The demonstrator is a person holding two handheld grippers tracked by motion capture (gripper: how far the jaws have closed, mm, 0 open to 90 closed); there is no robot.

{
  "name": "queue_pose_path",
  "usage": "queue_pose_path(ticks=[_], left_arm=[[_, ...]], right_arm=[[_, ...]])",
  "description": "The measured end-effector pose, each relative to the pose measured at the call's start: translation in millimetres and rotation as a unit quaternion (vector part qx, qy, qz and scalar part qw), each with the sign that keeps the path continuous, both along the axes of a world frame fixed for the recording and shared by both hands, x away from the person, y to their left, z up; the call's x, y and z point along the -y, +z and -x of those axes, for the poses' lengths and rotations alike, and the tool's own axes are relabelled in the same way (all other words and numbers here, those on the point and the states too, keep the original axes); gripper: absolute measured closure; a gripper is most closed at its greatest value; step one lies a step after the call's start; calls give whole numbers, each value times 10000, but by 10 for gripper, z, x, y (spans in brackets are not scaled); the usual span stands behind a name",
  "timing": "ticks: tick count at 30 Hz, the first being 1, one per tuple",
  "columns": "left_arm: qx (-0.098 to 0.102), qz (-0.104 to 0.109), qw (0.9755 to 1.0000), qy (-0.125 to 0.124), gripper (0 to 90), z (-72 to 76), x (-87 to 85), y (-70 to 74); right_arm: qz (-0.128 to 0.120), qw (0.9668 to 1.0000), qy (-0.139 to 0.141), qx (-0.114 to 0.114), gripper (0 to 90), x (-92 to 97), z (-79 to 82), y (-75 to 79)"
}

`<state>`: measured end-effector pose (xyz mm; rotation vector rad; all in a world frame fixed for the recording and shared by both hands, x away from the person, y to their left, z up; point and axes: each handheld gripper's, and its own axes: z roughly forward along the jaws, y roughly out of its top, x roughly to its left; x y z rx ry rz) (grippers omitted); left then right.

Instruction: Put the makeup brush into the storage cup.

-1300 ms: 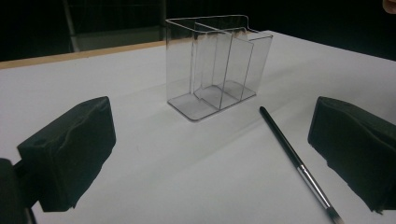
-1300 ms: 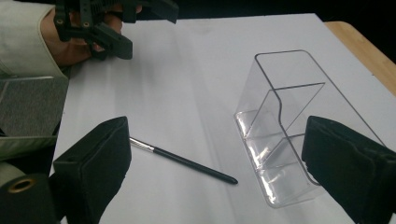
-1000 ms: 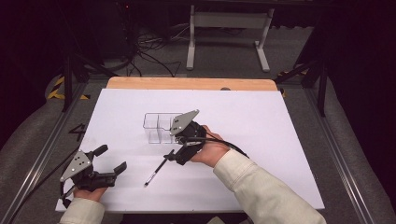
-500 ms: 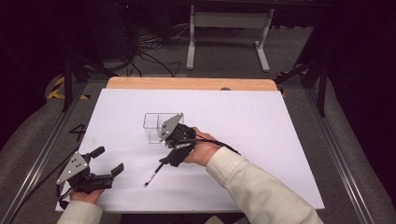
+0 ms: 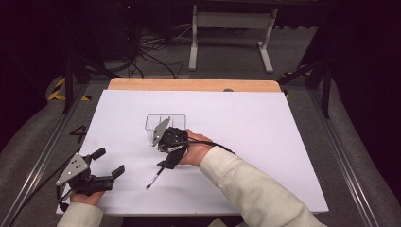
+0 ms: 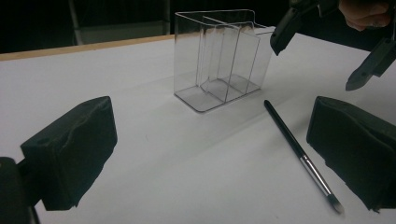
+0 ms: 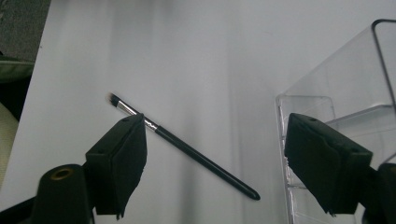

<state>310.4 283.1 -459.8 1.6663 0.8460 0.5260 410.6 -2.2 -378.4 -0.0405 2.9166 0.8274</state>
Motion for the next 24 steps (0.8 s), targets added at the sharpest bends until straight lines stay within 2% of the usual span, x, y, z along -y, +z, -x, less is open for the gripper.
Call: queue_pose_path(ticks=[5, 21, 24], left_arm=[[-27, 53, 10000, 0, 24, -19, -2, -7], [-35, 82, 10000, 25, 24, -34, -11, -7], [-44, 91, 9999, 41, 24, -35, -31, -4]], right_arm=[[170, 9998, 87, -53, 229, -46, -3, -93], [433, 9987, 232, -117, 245, -154, -9, -286], [451, 9984, 328, -131, 260, -187, 3, -332]])
